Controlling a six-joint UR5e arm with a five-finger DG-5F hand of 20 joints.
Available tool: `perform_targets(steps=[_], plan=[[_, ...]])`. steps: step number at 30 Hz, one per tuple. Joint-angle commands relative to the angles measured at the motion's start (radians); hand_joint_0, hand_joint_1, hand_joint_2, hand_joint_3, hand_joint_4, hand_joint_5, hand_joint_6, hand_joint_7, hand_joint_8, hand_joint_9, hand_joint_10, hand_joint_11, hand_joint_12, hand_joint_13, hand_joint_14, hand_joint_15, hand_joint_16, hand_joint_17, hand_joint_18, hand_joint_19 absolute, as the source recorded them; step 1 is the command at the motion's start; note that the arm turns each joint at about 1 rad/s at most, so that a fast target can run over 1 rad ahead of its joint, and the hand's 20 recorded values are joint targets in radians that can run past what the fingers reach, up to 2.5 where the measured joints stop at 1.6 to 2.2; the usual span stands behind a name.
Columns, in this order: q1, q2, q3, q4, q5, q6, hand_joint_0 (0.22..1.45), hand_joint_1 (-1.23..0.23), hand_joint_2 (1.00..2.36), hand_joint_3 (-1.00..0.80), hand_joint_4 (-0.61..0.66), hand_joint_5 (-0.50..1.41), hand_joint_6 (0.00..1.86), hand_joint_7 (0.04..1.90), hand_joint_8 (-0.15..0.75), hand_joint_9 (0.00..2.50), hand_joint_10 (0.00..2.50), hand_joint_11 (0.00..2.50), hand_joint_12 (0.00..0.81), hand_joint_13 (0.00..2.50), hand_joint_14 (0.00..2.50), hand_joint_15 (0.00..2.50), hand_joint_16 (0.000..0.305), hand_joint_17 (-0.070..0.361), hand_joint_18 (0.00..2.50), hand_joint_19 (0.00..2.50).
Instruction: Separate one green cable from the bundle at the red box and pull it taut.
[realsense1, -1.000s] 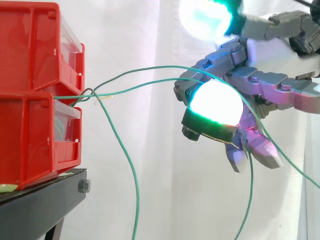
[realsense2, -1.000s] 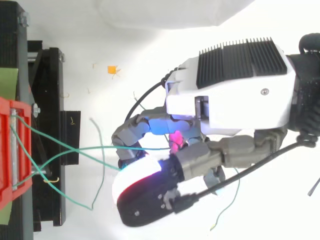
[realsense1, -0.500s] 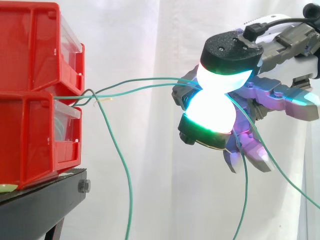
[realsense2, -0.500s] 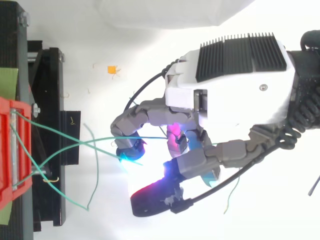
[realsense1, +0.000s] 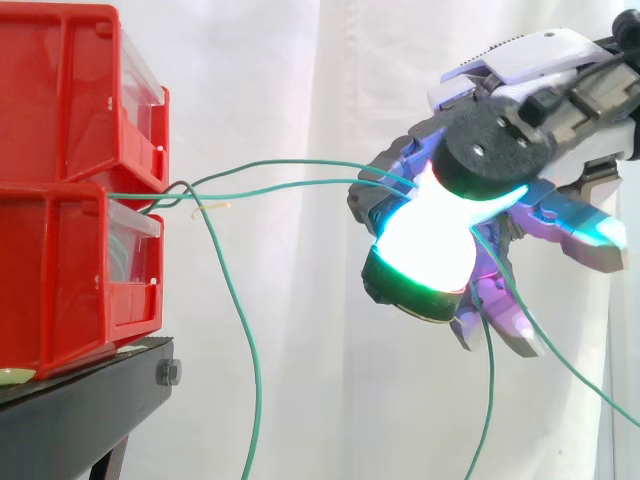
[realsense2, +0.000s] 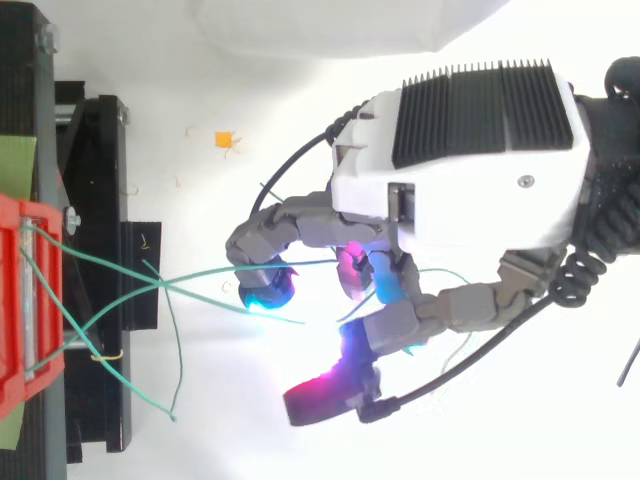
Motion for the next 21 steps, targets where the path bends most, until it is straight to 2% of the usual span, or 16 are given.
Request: perform_targets(steps=[1, 2, 3, 4, 6, 9, 10, 12, 15, 18, 21], plan=[[0.001, 0.001, 0.0, 0.0, 0.006, -0.027, 0.6, -0.91, 1.01, -0.19, 0.16, 0.13, 0.5, 1.33, 0.253, 1.76, 0.0, 0.08, 0.461, 1.14, 0.01, 0.47, 0.064, 0.145, 0.85, 0.52], [0.001, 0.0, 0.0, 0.001, 0.006, -0.029, 0.59, -0.9, 1.01, -0.24, 0.16, 0.13, 0.5, 1.33, 0.255, 1.76, 0.0, 0.07, 0.466, 1.14, 0.01, 0.47, 0.066, 0.148, 0.86, 0.51], [0.001, 0.001, -0.001, 0.003, 0.006, -0.029, 0.53, -0.82, 1.01, -0.36, 0.17, 0.13, 0.5, 1.31, 0.248, 1.76, 0.0, 0.03, 0.461, 1.14, 0.01, 0.46, 0.066, 0.148, 0.85, 0.52], [0.001, 0.0, 0.0, 0.003, 0.006, -0.029, 0.49, -0.67, 1.0, -0.5, 0.15, 0.13, 0.5, 1.3, 0.235, 1.74, 0.0, 0.02, 0.433, 1.12, 0.01, 0.46, 0.062, 0.139, 0.81, 0.55], [0.001, 0.0, -0.001, 0.005, 0.006, -0.029, 0.45, -0.36, 1.0, -0.5, 0.14, 0.14, 0.5, 1.28, 0.241, 1.76, 0.0, 0.0, 0.442, 1.15, 0.01, 0.44, 0.066, 0.148, 0.82, 0.53], [0.001, 0.0, 0.0, 0.005, 0.006, -0.029, 0.5, -0.12, 1.0, -0.5, 0.08, 0.14, 0.5, 1.28, 0.214, 1.77, 0.0, 0.0, 0.418, 1.13, 0.01, 0.45, 0.058, 0.13, 0.76, 0.57], [0.001, 0.0, 0.0, 0.005, 0.006, -0.029, 0.53, -0.1, 1.0, -0.5, 0.06, 0.14, 0.5, 1.29, 0.185, 1.77, 0.0, 0.0, 0.407, 1.14, 0.01, 0.45, 0.053, 0.12, 0.73, 0.58], [0.001, 0.0, -0.001, 0.005, 0.006, -0.029, 0.57, -0.14, 1.0, -0.5, 0.06, 0.14, 0.5, 1.29, 0.145, 1.82, 0.0, 0.01, 0.399, 1.15, 0.01, 0.46, 0.049, 0.11, 0.73, 0.59], [0.002, 0.0, 0.0, 0.006, 0.008, -0.029, 0.66, -0.35, 1.0, -0.5, 0.06, 0.15, 0.5, 1.29, 0.095, 1.86, 0.0, 0.01, 0.398, 1.16, 0.01, 0.44, 0.045, 0.101, 0.75, 0.58], [0.002, 0.0, 0.0, 0.006, 0.008, -0.029, 0.74, -0.54, 1.0, -0.49, 0.07, 0.15, 0.5, 1.29, 0.078, 1.88, 0.0, 0.02, 0.407, 1.16, 0.01, 0.43, 0.043, 0.096, 0.77, 0.58], [0.002, 0.001, 0.0, 0.006, 0.014, -0.029, 0.76, -0.61, 1.01, -0.39, 0.06, 0.15, 0.5, 1.29, 0.089, 1.88, 0.0, 0.03, 0.406, 1.15, 0.01, 0.43, 0.042, 0.095, 0.76, 0.6]])
